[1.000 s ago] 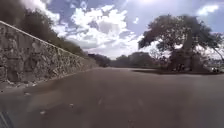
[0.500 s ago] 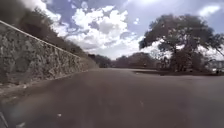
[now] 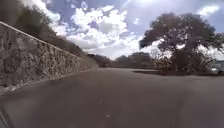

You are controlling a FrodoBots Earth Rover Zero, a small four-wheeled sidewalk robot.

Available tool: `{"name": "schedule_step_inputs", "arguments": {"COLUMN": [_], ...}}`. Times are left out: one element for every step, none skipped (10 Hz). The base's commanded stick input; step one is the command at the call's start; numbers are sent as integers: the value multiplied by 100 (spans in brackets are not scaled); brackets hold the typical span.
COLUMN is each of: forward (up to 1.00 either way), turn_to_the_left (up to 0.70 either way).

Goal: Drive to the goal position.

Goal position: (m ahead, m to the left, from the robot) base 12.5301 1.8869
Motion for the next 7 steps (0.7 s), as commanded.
{"name": "schedule_step_inputs", "arguments": {"forward": [70, 70, 70, 70, 70, 70, 70], "turn_to_the_left": [0, 0, 0, 0, 0, 0, 0]}}
